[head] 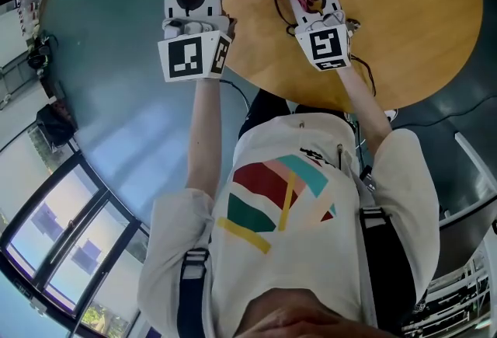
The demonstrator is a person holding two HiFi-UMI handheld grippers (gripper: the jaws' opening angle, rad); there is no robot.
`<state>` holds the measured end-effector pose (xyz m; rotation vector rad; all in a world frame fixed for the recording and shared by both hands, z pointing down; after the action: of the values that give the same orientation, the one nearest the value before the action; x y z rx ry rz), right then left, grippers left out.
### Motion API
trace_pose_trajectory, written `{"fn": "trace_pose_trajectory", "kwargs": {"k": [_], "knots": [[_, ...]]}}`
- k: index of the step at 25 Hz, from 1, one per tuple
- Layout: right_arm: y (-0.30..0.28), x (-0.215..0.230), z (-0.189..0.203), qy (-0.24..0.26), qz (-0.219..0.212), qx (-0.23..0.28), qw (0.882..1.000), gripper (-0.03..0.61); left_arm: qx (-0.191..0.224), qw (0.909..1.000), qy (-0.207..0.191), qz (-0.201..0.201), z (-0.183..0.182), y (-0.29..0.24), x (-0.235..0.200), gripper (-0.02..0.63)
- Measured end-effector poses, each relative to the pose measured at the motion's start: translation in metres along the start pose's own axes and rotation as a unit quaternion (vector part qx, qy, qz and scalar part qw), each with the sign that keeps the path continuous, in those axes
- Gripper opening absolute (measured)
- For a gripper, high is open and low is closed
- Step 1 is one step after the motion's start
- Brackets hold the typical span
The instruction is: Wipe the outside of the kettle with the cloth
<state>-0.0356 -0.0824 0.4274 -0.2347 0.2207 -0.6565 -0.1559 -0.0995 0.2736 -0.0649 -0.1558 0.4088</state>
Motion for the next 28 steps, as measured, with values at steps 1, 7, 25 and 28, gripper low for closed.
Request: {"fn": "trace_pose_trajectory", "kwargs": {"k": [1,7,25,28], "knots": [[-0.002,0.005,0.0,-0.008,0.008,0.001,1.0,0.038,0.0,1.0,-0.001,0.001,0.0,-0.002,-0.001,0.043],[-0.011,0.031,-0.003,-0.033,0.014,0.006,0.999,0.038,0.003,1.0,0.005,0.004,0.001,-0.002,-0.006,0.043],[-0.088,0.091,0.004,0.025,-0.013,-0.007,1.0,0.038,-0.004,0.9997,0.006,0.023,0.013,0.001,-0.003,0.043],[-0.103,0.095,0.005,0.037,-0.027,-0.017,0.999,0.038,-0.009,0.9997,0.004,0.023,0.014,0.0,-0.005,0.043]]}}
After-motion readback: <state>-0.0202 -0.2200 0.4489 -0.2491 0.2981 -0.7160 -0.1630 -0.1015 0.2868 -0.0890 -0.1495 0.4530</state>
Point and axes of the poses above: the fingertips, and each gripper's own axes: y backward along the fingers, x to its right, z out of its underside, the point moved 3 cm from there along y, backward along the fingers, and after that the axes turned 5 degrees about -x, right-handed, at the moved point
